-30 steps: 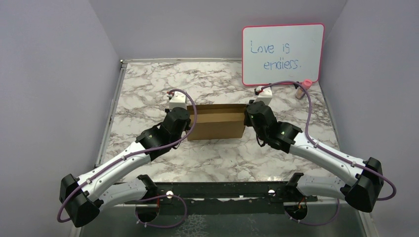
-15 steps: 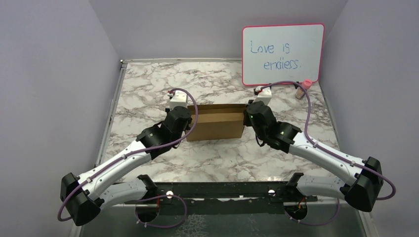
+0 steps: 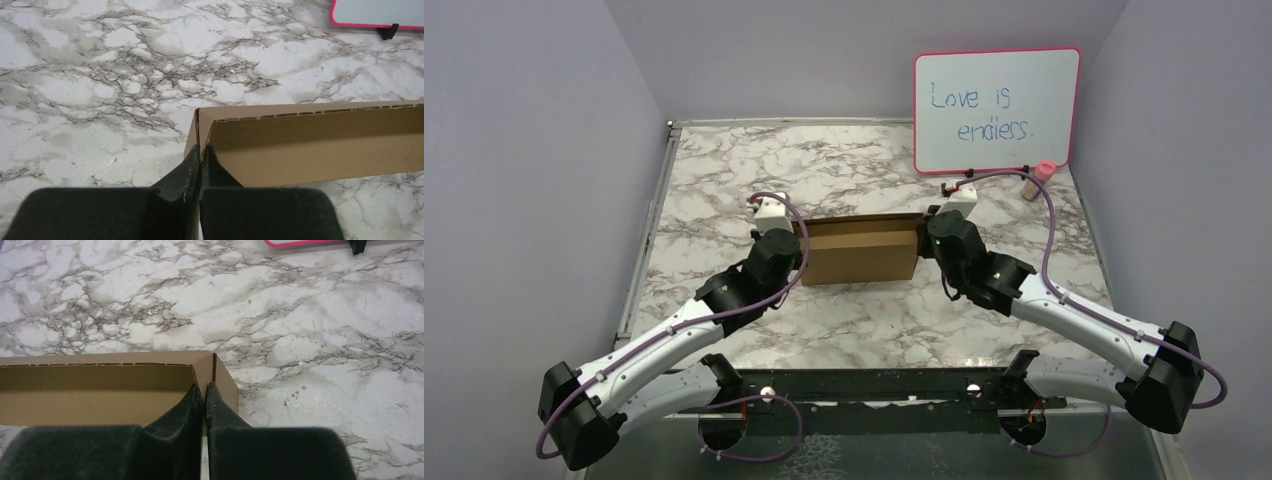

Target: Fold the paper box

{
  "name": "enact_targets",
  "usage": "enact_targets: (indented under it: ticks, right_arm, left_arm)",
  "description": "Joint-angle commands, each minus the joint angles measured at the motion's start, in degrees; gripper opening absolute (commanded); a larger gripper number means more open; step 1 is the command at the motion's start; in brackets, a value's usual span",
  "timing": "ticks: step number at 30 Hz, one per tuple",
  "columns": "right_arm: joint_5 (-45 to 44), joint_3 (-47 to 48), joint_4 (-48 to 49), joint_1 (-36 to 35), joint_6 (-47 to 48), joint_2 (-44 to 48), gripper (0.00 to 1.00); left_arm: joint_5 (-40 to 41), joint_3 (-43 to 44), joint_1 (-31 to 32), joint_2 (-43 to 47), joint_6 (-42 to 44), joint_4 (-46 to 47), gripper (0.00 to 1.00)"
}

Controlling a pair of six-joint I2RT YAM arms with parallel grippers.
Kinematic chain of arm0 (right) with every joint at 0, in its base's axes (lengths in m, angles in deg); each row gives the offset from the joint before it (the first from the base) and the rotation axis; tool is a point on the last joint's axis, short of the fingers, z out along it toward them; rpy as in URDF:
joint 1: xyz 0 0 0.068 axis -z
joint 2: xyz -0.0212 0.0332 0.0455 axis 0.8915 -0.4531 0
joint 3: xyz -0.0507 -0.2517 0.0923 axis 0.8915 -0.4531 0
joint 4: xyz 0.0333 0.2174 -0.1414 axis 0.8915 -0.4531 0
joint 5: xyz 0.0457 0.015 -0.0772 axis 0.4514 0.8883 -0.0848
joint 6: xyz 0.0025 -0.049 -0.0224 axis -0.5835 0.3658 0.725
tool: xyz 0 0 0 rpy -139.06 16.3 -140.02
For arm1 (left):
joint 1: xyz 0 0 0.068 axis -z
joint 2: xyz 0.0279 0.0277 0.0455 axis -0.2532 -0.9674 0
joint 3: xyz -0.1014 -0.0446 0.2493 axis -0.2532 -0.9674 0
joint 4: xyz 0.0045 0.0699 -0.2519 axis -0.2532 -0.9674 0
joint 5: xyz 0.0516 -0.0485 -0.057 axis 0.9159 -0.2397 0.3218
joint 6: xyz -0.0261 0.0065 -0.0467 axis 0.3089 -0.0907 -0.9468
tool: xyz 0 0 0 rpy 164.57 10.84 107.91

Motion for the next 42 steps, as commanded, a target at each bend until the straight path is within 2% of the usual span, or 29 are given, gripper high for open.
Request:
enact_targets:
  ticks: [1,4,8,10,13,16,22,29,34,38,42]
  right_arm:
    - [6.0,-3.5,-2.8,-1.1,-3.4,-0.7,0.13]
    - [6.6,-3.7,-1.9,-1.1,-2.4,1.0,0.27]
    - [6.3,-3.7,-0.9,-1.0,-1.0,3.5,0.52]
    - [6.0,-3.4,-0.9,-1.0,-0.6,4.9,0.61]
    - [5.1,-2.7,-1.5,-1.0,0.2,6.6,0.67]
    - [3.4,-1.8,-2.3,-1.0,1.2,7.6,0.69]
    - [3.7,0.3,-2.9,-1.0,2.6,8.4,0.72]
    - [0.8,1.7,-4.2,-1.0,1.1,11.7,0.74]
    - [-3.6,1.8,-3.1,-1.0,1.0,12.1,0.71]
    - [-5.7,3.2,-3.1,-1.0,0.3,10.0,0.69]
    - [-8.4,5.0,-1.9,-1.0,1.1,7.9,0.66]
  left_arm:
    - [-8.3,-5.4,0.9,0.6,-3.9,-4.4,0.03]
    - [-8.1,-5.3,0.9,3.2,-4.0,-4.1,0.15]
    - [-7.6,-4.3,0.9,7.1,-3.3,-4.0,0.40]
    - [-7.3,-3.4,0.8,8.6,-3.2,-4.6,0.50]
    - [-7.3,-1.8,0.8,10.4,-2.8,-5.6,0.64]
    - [-7.3,0.0,0.7,11.2,-2.3,-6.8,0.70]
    - [-7.6,2.1,0.5,11.9,-1.8,-6.2,0.76]
    - [-6.3,4.2,-0.1,11.6,-0.9,-3.5,0.77]
    - [-6.2,5.0,-2.0,9.0,0.0,0.4,0.76]
    - [-9.0,5.9,-7.2,6.3,0.9,2.6,0.74]
    - [-19.1,5.3,-16.6,5.2,-0.8,7.3,0.70]
